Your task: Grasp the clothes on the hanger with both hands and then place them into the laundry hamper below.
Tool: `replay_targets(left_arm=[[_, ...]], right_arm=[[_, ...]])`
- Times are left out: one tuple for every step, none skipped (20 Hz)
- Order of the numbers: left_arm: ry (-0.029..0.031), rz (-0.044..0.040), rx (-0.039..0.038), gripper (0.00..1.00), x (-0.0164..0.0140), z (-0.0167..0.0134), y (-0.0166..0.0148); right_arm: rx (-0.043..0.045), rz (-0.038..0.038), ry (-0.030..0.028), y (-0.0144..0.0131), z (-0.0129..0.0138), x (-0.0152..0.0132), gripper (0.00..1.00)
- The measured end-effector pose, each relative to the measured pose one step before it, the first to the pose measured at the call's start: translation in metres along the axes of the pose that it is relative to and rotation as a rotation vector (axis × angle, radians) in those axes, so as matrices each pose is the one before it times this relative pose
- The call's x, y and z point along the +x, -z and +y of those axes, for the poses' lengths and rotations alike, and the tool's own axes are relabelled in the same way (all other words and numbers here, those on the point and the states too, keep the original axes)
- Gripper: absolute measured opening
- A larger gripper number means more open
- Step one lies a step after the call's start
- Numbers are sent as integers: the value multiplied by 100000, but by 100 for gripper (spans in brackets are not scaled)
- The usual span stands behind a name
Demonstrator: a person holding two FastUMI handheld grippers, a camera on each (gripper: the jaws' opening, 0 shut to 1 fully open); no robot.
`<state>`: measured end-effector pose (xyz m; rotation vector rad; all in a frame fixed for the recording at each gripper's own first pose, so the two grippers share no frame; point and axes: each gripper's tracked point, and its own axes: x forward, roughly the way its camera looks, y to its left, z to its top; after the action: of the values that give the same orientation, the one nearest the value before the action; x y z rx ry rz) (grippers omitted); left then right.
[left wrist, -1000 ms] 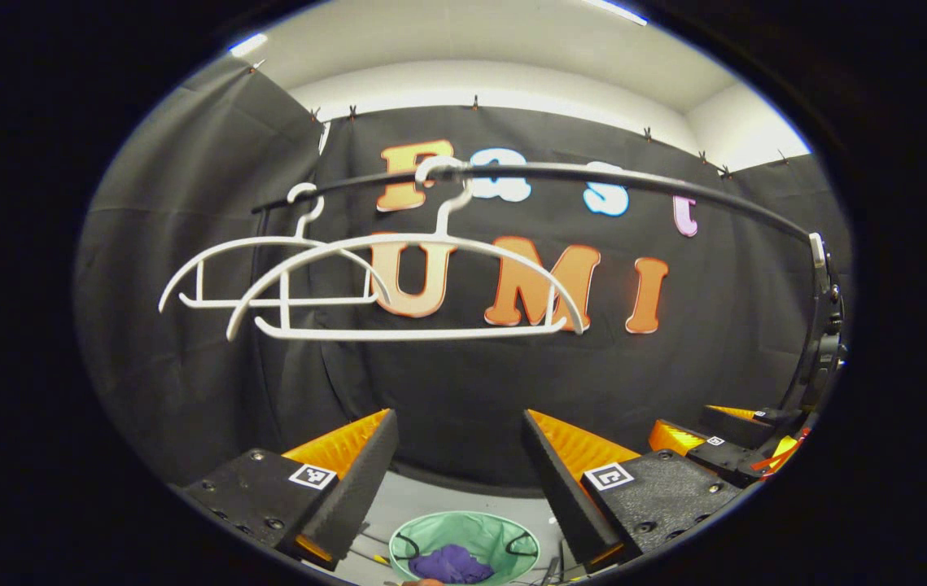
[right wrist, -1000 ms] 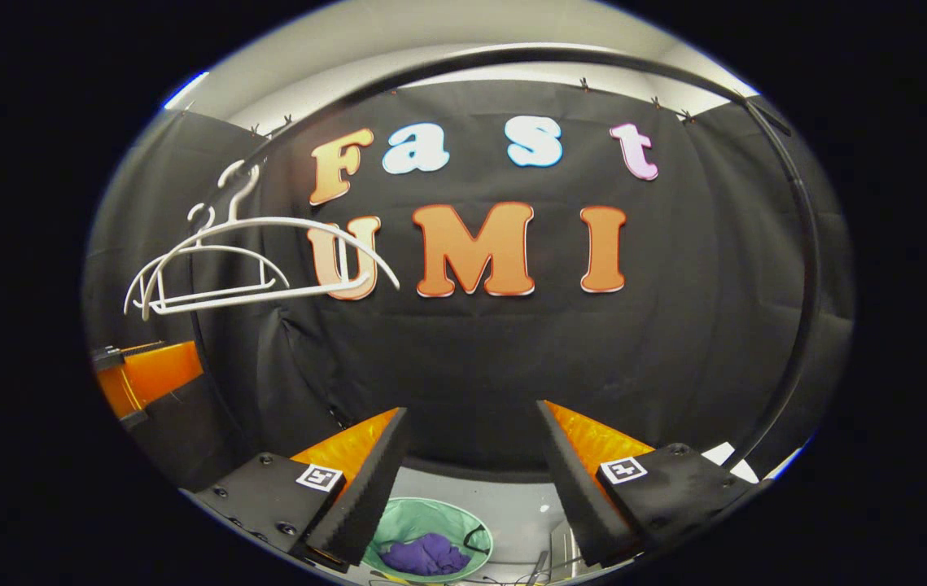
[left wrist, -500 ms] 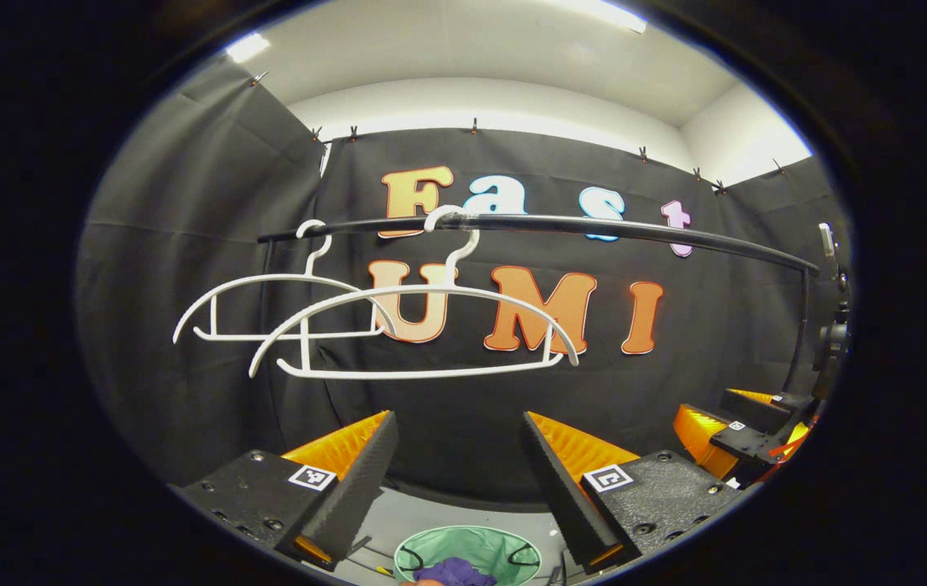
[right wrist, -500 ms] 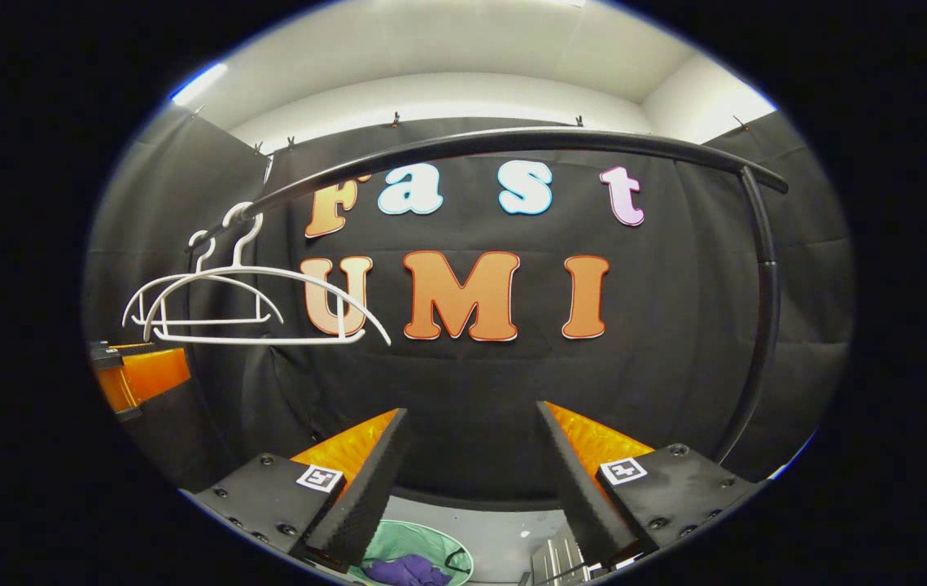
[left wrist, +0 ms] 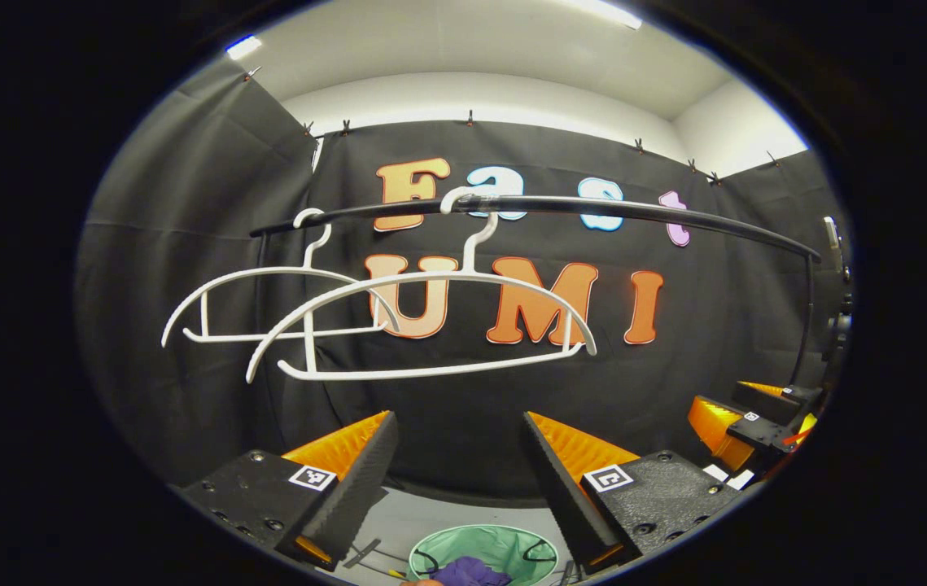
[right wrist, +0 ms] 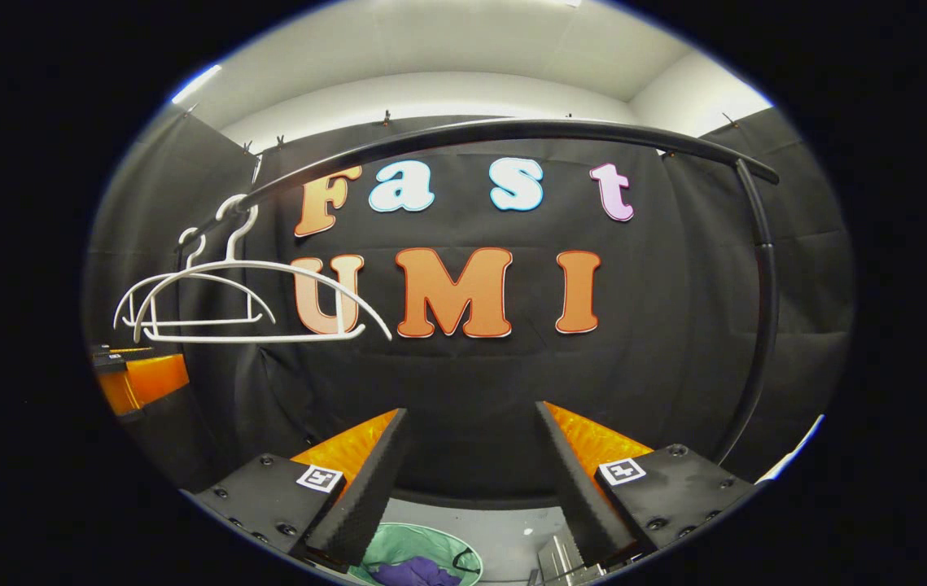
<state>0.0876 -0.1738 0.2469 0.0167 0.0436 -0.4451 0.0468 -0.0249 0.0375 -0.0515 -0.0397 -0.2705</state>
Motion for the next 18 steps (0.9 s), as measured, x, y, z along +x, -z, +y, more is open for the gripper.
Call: replay_targets(left_arm=[[348,28,-65,98,11,150,-114],[193,-151,-231,98,124,143,-149],[166,-412,-326,98,-89,110,-157],[139,-267,-170,95,38,144,-118],[82,-72,85,95,-28,167,28],[-106,-155,430,99,-50,171,-55],[-276,-363,598,96,-84,236,-66],[-340,-511,580,99,-42,234,-195],[-430,-356,317,96,-132,151,-82],[-243,-309,-56,95,-57,186,-146],[-114,-119,-337,95,-79,108,10],[-116,-6,-433,95,-100,76,-120],[-201,57,-300,99,-156,141,-58],[-322,189,-177,99,-68,117,-78],[-243,-250,-14,99,-138,87,-140],[-106,-491,18,96,-73,22,-237],[-197,-511,7,95,-127,10,-184],[-138,-151,-39,95,-54,34,-68]], right_arm=[[-256,81,-11,-14,242,8,92],[-241,7,56,-81,235,89,92],[-210,-108,62,-62,169,29,92],[-98,-182,128,-98,81,-7,92],[-79,-93,156,16,221,56,92],[-24,-101,68,-80,218,86,92],[-52,98,201,69,72,-5,92],[31,136,61,74,63,-65,92],[65,76,-12,2,89,-19,92],[74,-27,84,-67,55,-110,92],[41,-101,167,-24,7,1,92],[-12,-237,158,-208,-24,-57,92],[-17,-197,293,-116,-31,-25,92],[-82,-263,172,-124,-105,22,92],[-165,-104,329,-67,-56,-22,92],[-99,-63,294,-75,-75,-98,92],[-72,-34,96,-34,-30,-5,92],[-13,49,107,-22,-98,-99,92]])
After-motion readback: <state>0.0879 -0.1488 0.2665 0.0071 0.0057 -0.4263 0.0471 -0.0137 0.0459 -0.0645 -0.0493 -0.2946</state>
